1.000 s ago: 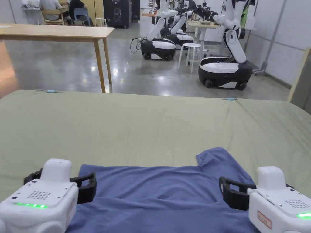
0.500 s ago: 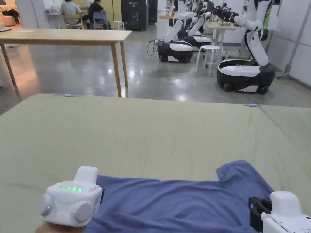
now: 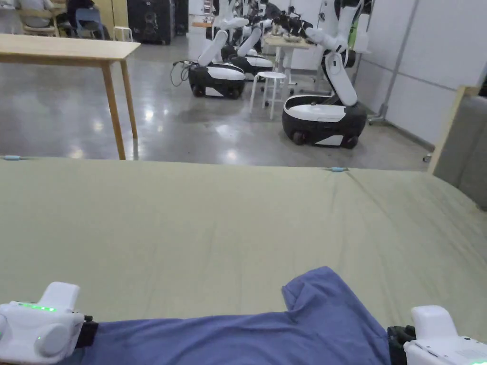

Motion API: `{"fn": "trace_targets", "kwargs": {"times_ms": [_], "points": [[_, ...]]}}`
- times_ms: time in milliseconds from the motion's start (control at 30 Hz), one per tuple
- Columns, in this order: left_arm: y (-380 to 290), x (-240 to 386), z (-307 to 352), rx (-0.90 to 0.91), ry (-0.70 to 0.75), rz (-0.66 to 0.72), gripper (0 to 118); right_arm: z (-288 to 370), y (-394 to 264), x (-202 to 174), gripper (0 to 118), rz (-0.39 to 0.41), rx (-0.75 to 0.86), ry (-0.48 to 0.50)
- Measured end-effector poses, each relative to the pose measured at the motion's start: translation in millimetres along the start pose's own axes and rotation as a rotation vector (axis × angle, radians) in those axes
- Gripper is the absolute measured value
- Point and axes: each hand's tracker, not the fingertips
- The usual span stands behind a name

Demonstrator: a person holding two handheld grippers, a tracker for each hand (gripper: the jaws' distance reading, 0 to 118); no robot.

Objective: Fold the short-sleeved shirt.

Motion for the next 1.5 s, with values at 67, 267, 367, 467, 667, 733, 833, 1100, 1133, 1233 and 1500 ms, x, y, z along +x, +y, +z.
{"fn": "trace_targets", "kwargs": {"times_ms": [67, 267, 367, 467, 667, 733, 833, 1100, 1133, 1233, 1500], "points": [[-2.0, 6.2, 6.0, 0.010, -0.030, 0.007, 7, -25.7, 15.8, 9.2, 98, -0.013, -0.059, 0.024], [-2.5, 21.9, 61.1, 0.067, -0.008, -0.009, 7, -110.5, 52.9, 8.3, 112, 0.060, -0.186, 0.034], [1.6, 20.7, 73.0, 0.080, 0.001, -0.021, 7, -139.5, 50.8, 3.7, 110, 0.085, -0.258, 0.029], [2.6, 22.0, 80.5, 0.083, 0.009, -0.025, 7, -143.9, 40.2, -1.3, 65, 0.049, -0.331, 0.158], [0.3, 16.1, 85.1, 0.095, 0.016, -0.013, 7, -99.4, 46.1, 7.5, 2, 0.003, -0.208, 0.113], [-1.5, 12.2, 105.0, 0.131, 0.015, 0.007, 7, -74.7, 52.2, 11.3, 2, 0.009, -0.166, 0.125], [-7.9, -0.3, 148.1, 0.217, -0.014, 0.061, 7, -14.5, 57.6, 12.9, 2, 0.026, -0.040, 0.147], [-101.5, -34.2, 260.4, 0.351, -0.115, 0.077, 7, 132.4, -14.6, 14.8, 2, 0.079, 0.059, 0.197], [-116.6, -36.0, 263.0, 0.322, -0.122, 0.071, 7, 137.6, -29.9, 13.7, 2, 0.095, 0.045, 0.196], [-167.1, -40.0, 255.6, 0.210, -0.138, 0.048, 7, 142.5, -83.5, 6.1, 2, 0.129, -0.041, 0.172], [-221.7, -38.2, 227.6, 0.093, -0.130, 0.121, 37, 135.0, -138.1, 15.4, 20, -0.092, -0.099, 0.192]]}}
